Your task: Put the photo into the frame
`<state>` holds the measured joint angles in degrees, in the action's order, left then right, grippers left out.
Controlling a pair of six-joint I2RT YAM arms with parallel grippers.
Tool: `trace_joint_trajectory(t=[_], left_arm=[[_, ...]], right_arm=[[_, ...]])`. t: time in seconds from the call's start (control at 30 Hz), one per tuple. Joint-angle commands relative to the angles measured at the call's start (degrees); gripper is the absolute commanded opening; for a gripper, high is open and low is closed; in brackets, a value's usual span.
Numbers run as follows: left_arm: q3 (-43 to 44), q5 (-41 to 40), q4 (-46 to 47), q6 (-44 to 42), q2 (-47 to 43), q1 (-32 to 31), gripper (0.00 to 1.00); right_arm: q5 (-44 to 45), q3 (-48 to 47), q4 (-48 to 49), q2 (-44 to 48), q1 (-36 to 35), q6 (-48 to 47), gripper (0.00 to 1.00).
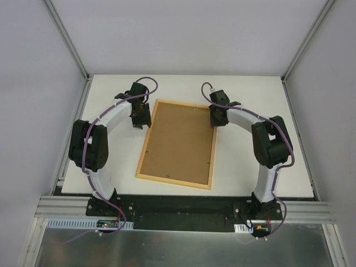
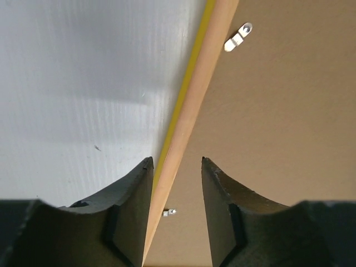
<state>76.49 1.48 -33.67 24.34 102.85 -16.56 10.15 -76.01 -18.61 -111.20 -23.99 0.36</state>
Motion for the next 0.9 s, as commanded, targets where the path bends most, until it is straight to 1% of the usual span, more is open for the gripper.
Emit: trace_joint_trajectory(t=[0.0, 0.07, 0.2, 0.3, 0.33, 0.4, 0.73, 0.87], left_arm=[[4.4, 0.5, -0.8, -1.7, 1.9, -0.4, 0.41], [7.1, -0.3, -1.0, -3.7, 3.9, -0.7, 0.45], [11.9, -0.7, -1.9, -6.8, 8.3, -0.9, 0.49], [13.9, -1.1, -3.1, -8.2, 11.4, -1.1, 0.50], [14.4, -3.4, -3.6, -8.3, 12.4, -1.1, 0.50], [15.0, -4.4, -4.6, -8.7, 14.3, -1.1, 0.50], [17.5, -6.2, -4.8, -9.3, 18.0, -0.9, 0.50], [17.8, -5.5, -4.7, -9.3, 18.9, -0.8, 0.48]], right_arm=[[-1.5, 0.6, -4.3, 0.5, -2.2, -5.4, 0.00], [-1.8, 0.7, -4.2, 0.5, -2.5, -5.7, 0.00], [-2.2, 0.7, -3.9, -0.1, -3.1, -6.5, 0.00], [-2.1, 0.0, -4.4, -0.5, -3.2, -6.8, 0.01], [-2.2, -0.3, -4.6, -0.8, -3.2, -6.9, 0.01], [-2.3, -0.5, -4.7, -0.8, -3.3, -7.0, 0.01], [-2.4, -1.2, -5.2, -1.4, -3.8, -7.0, 0.00], [-2.5, -1.0, -5.2, -1.7, -3.8, -7.0, 0.00]])
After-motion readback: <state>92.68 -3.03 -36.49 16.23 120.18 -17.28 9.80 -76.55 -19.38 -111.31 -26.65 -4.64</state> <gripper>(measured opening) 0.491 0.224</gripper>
